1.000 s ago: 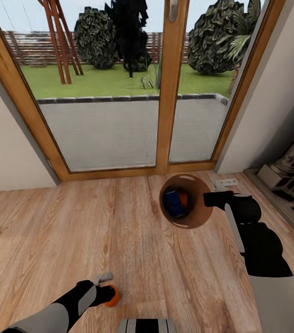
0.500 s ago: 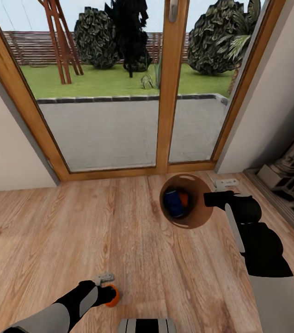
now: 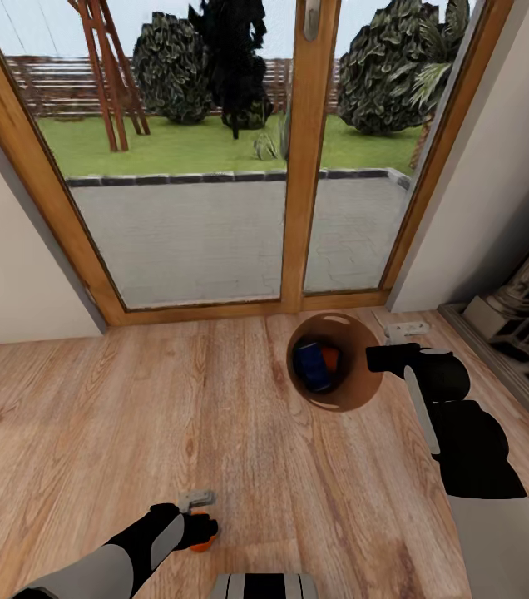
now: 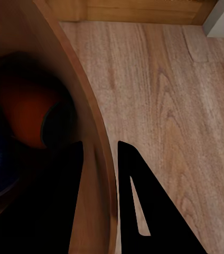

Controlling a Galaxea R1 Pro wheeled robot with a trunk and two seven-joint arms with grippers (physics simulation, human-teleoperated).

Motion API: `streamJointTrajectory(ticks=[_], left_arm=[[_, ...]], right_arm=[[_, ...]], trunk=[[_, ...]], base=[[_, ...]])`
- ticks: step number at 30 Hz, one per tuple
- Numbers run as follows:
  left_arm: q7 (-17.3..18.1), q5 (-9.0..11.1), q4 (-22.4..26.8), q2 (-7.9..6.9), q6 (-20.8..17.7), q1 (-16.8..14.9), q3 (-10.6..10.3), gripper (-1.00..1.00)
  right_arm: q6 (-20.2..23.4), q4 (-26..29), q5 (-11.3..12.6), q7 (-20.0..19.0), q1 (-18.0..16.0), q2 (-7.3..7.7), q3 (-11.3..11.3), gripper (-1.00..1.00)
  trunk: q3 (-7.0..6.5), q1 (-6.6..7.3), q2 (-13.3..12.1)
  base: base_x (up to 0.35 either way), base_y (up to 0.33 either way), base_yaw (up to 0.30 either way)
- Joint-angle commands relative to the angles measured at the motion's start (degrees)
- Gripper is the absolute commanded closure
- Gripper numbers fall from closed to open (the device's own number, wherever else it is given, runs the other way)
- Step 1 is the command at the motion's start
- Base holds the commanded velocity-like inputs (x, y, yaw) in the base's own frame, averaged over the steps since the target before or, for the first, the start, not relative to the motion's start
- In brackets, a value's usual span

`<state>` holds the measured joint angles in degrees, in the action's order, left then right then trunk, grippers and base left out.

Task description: Put the three can of soda from the living room inside the tash can in the kitchen.

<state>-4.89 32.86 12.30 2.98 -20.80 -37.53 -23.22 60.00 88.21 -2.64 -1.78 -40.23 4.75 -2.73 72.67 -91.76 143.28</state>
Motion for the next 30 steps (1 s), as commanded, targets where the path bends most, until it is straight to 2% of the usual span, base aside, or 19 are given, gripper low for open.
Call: streamJointTrajectory(ticks=[1, 5, 8, 30], left_arm=[[0.0, 0.0, 0.0, -0.01, 0.0, 0.0, 0.1, -1.00], [0.6, 0.1, 0.0, -0.17, 0.0, 0.0, 0.3, -1.00], [0.9, 0.1, -0.1, -0.32, -0.1, 0.0, 0.3, -1.00], [0.3, 0.2, 0.0, -0.43, 0.2, -0.1, 0.4, -1.00]], right_arm=[[0.0, 0.0, 0.6, -0.2, 0.0, -0.01, -0.3, 1.00], [0.0, 0.0, 0.6, -0.2, 0.0, -0.03, -2.3, 1.00], [0.0, 0.0, 0.7, -0.2, 0.0, -0.03, -3.0, 1.00], [0.0, 0.0, 0.7, -0.2, 0.0, -0.01, -3.3, 1.00]], trunk=[[-0.01, 0.01, 0.0], [-0.01, 0.01, 0.0], [-0.01, 0.01, 0.0], [-0.01, 0.01, 0.0]], base=[[0.000, 0.000, 0.000], [0.000, 0.000, 0.000], [0.000, 0.000, 0.000], [0.000, 0.000, 0.000]])
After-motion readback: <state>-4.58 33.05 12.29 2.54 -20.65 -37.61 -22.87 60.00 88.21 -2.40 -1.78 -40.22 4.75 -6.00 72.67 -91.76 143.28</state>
